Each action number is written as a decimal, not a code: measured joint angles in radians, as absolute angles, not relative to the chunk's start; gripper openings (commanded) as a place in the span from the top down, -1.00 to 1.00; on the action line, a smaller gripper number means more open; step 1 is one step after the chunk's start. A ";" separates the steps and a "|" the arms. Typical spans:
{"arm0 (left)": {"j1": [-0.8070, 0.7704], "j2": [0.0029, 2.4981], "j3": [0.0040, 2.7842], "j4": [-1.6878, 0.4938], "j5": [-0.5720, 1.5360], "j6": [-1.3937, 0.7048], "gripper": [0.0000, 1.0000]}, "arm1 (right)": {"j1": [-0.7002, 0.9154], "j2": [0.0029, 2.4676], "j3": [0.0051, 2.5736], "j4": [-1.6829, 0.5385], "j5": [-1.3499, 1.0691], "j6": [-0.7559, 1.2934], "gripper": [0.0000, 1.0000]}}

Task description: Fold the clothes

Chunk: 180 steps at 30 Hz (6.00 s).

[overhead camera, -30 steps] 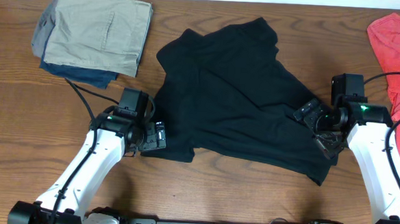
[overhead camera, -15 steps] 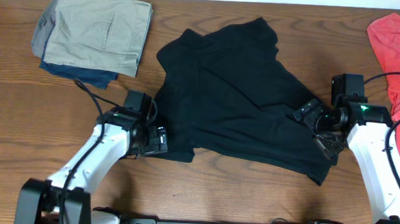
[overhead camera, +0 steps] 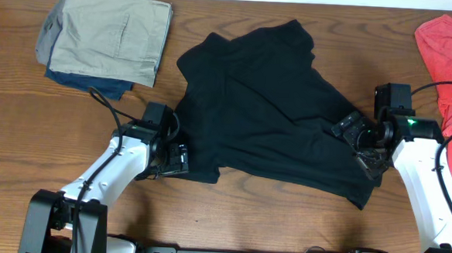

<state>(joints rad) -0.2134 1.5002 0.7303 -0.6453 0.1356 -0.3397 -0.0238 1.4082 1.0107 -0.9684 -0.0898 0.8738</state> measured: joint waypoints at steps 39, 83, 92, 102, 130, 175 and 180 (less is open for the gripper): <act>-0.214 1.514 0.746 -0.822 0.165 -0.323 0.88 | -0.024 1.408 1.011 -0.969 -0.090 0.874 -0.98; -0.214 0.942 0.765 -1.042 0.256 -0.501 0.87 | -0.169 1.408 1.011 -0.899 0.076 0.768 -0.98; -0.214 0.942 0.764 -1.044 0.256 -0.501 -0.81 | -0.361 1.446 1.011 -0.872 0.108 0.741 -0.99; -0.214 0.947 0.764 -1.048 0.257 -0.500 -0.96 | -0.372 1.605 1.011 -0.790 0.124 0.665 -0.72; -0.214 0.960 0.764 -1.053 0.256 -0.498 -0.96 | -0.397 1.798 1.011 -0.676 0.129 0.624 0.97; -0.214 1.181 0.764 -0.853 0.284 -0.527 -0.96 | -0.449 1.826 1.509 -0.675 0.065 0.537 -0.98; -0.214 1.235 0.764 -0.799 0.287 -0.520 -0.96 | -0.449 1.826 1.517 -0.805 -0.095 0.533 -0.99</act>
<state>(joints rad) -0.2142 1.2346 0.7635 -0.7986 0.2871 -0.5198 -0.4488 1.8263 1.5173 -0.8051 -0.0948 0.5331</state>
